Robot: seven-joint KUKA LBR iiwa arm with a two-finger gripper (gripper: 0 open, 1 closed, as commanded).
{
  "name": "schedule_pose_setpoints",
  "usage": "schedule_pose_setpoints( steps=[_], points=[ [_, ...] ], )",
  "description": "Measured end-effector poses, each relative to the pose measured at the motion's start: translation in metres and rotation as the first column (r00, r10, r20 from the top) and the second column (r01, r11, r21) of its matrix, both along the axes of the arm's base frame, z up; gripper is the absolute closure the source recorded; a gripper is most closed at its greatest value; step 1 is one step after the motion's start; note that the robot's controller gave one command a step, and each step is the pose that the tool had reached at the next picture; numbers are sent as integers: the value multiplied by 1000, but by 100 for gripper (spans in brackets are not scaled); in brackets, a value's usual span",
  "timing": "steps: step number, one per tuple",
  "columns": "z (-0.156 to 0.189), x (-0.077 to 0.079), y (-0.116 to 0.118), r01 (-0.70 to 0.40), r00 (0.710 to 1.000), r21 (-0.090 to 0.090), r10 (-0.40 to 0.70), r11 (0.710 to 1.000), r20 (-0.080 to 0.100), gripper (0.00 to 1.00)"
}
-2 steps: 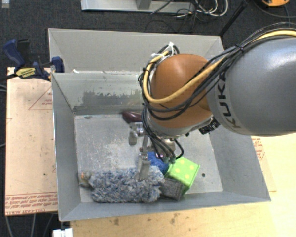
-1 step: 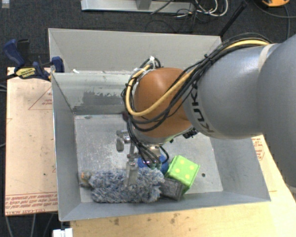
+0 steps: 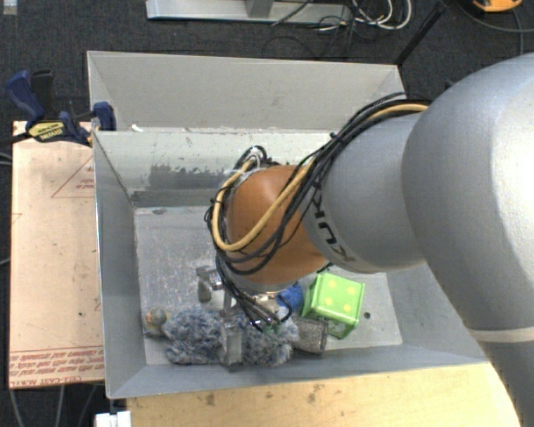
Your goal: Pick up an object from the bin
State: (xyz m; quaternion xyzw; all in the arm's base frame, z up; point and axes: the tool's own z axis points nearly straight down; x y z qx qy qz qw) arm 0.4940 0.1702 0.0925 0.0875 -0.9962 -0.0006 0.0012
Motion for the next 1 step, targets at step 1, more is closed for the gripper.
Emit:
schedule_pose_setpoints(
  steps=[1],
  points=[
    [-21,20,-1,-154,988,2,154,988,7,100]
  ],
)
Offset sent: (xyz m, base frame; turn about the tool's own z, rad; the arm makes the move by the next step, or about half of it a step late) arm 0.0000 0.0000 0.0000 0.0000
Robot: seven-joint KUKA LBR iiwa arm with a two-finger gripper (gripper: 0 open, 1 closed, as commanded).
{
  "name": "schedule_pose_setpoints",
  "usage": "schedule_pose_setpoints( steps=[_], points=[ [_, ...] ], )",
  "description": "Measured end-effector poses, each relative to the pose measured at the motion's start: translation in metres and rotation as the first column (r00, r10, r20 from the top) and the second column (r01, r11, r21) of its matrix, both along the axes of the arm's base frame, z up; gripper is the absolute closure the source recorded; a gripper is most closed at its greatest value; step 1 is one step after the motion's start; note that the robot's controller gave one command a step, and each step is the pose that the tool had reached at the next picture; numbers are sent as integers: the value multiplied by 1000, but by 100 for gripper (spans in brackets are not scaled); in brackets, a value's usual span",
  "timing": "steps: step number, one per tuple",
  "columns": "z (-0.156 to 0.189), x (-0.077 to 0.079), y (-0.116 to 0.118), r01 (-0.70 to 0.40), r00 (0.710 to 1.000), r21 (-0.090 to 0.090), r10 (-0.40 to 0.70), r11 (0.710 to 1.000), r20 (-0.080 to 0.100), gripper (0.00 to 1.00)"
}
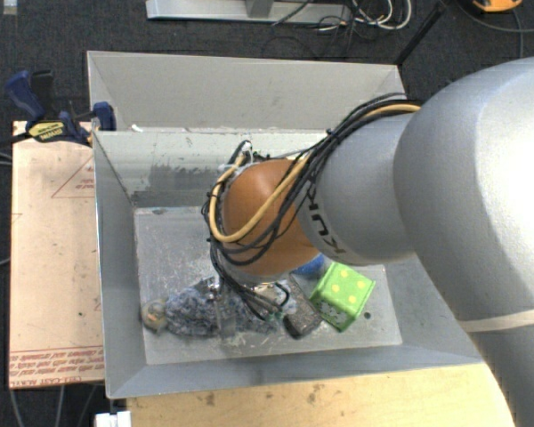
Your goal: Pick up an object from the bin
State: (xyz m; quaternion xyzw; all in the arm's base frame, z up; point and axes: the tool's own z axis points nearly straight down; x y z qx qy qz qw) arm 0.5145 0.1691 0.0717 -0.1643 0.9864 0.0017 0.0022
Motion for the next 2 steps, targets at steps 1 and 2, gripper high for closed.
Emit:
schedule_pose_setpoints(
  steps=[1,2],
  points=[
    [0,0,0,0,1000,0,0,1000,0,100],
    [200,3,-19,47,999,-3,-47,999,-3,100]
  ],
)
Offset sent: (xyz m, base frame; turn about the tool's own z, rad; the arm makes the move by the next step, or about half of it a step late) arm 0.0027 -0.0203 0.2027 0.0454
